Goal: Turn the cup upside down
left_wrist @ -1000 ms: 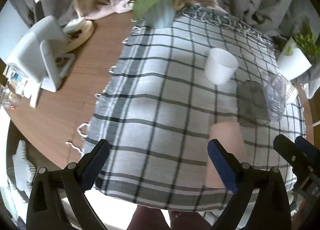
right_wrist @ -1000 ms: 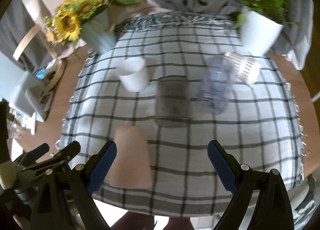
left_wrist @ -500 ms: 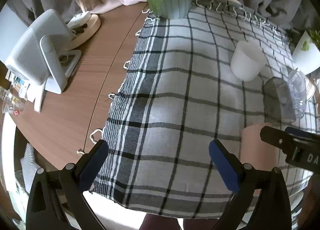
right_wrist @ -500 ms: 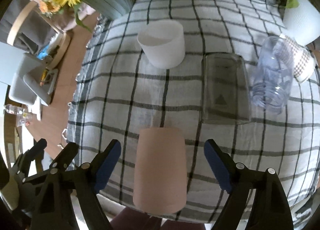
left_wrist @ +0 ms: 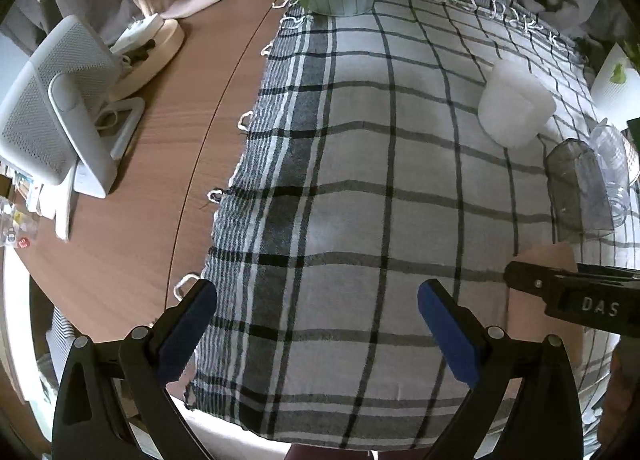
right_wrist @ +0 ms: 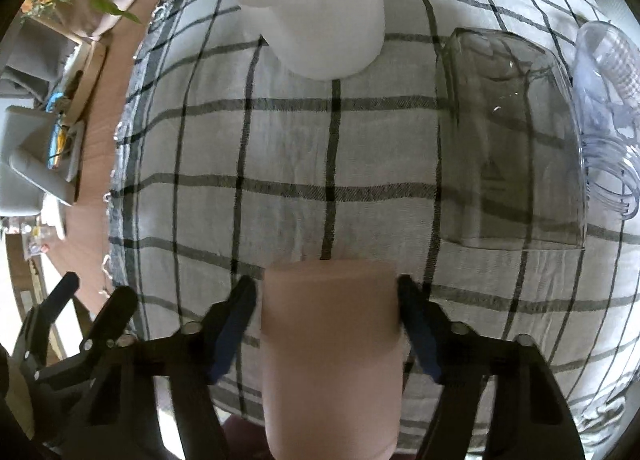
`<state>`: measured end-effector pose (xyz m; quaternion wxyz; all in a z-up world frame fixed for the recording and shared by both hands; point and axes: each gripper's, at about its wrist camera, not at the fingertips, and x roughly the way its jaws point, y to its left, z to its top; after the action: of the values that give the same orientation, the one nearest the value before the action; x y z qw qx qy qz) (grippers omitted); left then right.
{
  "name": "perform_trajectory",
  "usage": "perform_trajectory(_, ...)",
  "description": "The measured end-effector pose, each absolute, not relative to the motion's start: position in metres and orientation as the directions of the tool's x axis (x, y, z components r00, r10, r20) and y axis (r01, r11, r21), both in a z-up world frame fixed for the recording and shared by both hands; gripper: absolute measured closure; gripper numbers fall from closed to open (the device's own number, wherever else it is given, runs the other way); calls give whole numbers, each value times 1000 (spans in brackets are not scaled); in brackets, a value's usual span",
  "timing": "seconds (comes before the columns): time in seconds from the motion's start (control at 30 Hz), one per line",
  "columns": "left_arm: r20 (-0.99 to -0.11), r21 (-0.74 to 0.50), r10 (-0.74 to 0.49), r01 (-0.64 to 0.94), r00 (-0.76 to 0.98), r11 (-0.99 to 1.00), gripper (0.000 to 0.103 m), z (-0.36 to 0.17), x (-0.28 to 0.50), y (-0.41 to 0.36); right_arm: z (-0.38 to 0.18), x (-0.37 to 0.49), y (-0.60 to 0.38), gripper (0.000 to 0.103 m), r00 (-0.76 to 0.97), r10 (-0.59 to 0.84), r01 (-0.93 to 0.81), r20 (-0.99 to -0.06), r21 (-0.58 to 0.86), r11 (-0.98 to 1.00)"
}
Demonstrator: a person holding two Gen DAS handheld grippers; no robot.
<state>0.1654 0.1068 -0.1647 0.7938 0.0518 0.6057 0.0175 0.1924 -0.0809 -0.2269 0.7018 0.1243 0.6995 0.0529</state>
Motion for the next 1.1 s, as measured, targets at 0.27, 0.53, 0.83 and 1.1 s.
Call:
perform_trajectory(0.27,-955,99,77,62,286,993,0,-159,175,113,-205,185,-82,38,104,223,120,-969,235,965)
perform_trajectory(0.53,-937,125,97,62,337,990,0,-145,186,126,-154,186,-77,39,317,138,97,-938,177,979)
perform_trajectory(0.83,-931,143,109,74,347,987,0,-144,189,129,-142,203,-63,40,385,65,83,-920,105,991)
perform_trajectory(1.1,-933,143,113,65,340,988,0,-147,190,133,-151,219,-47,40,375,30,49,-926,53,997)
